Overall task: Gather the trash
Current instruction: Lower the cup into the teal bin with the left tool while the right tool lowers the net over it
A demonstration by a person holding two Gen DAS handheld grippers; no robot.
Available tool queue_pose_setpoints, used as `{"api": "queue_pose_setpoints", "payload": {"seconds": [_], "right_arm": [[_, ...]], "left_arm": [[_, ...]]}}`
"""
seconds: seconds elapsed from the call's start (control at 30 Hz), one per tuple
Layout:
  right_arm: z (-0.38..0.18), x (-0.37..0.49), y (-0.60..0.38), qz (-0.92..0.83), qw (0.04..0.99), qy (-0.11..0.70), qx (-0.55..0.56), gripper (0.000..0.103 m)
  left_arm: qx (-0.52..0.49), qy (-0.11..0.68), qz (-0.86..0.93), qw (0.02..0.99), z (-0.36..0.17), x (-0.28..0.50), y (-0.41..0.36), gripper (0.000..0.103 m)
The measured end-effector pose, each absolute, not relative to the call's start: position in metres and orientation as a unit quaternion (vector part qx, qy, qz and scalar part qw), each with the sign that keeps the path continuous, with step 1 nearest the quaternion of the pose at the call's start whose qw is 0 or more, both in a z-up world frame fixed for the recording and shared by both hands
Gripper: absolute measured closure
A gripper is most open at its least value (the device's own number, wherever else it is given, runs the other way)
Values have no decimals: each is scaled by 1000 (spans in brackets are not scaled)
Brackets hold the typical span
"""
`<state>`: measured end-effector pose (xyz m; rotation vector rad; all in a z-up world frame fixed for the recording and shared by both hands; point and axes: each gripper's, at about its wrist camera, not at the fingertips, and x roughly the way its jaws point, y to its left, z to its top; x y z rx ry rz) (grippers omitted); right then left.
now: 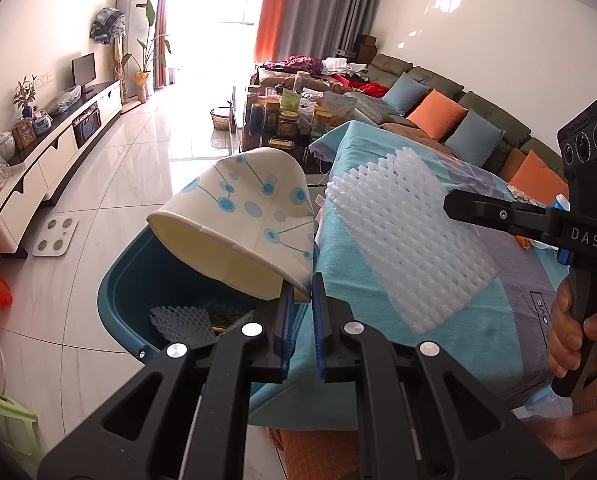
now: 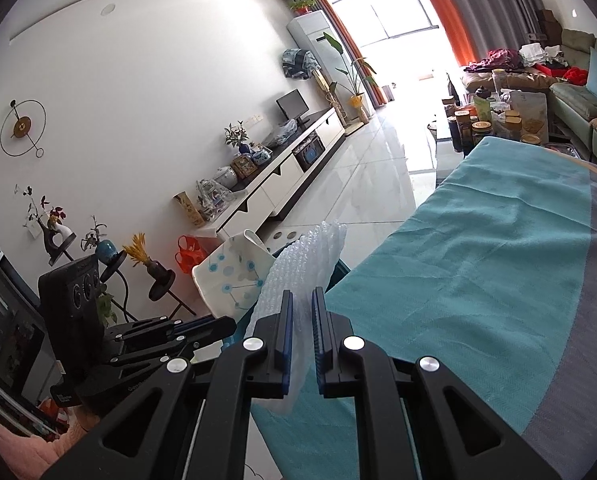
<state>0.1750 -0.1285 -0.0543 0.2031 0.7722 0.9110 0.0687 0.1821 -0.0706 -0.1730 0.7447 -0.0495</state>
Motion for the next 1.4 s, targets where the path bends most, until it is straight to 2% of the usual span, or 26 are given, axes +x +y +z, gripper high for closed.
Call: {"api": "queue_pose_setpoints", "payload": {"seconds": [1.4], "right_arm": [[-71,199,-64,428,800,411,83,95]], "left_arm": [[-120,414,12,902,-118,133,201,93]]}}
